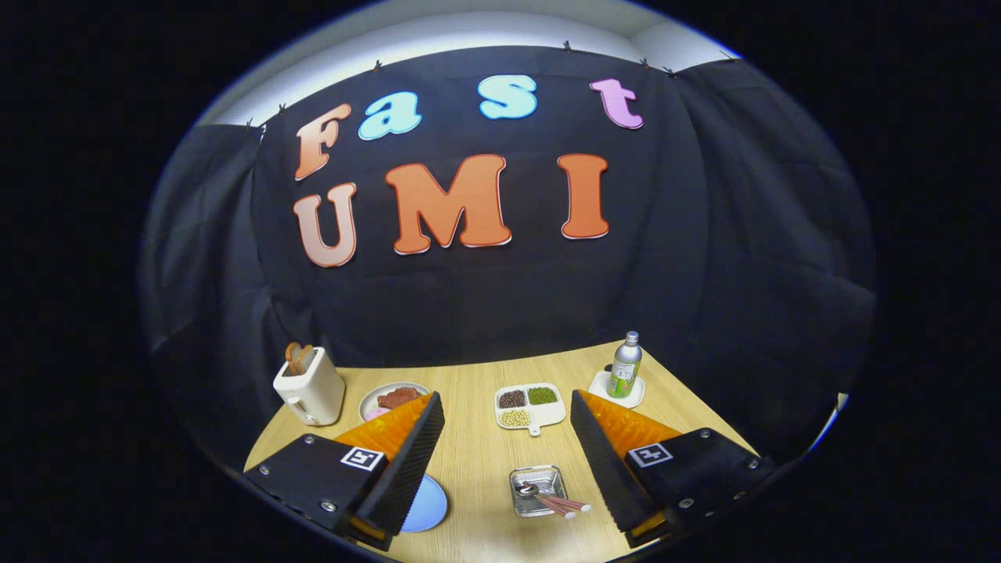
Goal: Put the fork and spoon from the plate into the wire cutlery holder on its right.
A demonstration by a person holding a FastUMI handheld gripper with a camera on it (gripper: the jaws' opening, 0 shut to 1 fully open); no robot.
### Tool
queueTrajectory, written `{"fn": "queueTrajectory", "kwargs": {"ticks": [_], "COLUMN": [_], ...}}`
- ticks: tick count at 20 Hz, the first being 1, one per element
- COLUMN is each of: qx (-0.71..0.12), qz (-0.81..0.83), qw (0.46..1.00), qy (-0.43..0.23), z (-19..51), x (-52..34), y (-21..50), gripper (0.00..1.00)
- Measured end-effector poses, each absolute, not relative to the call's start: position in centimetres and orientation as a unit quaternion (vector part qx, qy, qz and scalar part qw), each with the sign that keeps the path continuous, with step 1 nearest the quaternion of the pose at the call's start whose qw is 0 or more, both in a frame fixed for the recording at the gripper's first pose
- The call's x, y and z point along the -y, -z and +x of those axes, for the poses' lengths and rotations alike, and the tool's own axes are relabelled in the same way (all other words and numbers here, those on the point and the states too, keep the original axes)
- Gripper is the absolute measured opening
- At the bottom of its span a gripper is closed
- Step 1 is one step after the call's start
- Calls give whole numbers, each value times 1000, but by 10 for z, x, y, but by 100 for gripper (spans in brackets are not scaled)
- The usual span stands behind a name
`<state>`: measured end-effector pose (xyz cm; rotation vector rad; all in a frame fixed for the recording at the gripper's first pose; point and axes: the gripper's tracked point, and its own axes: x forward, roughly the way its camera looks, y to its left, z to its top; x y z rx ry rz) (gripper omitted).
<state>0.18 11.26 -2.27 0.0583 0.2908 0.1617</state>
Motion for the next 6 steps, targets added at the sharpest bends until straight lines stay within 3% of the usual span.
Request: {"fn": "queueTrajectory", "kwargs": {"ticks": [6], "qx": [-100], "qz": [46], "qw": [992], "qy": [-58], "z": [-20], "x": [-105], "y": [-1], "gripper": [98]}}
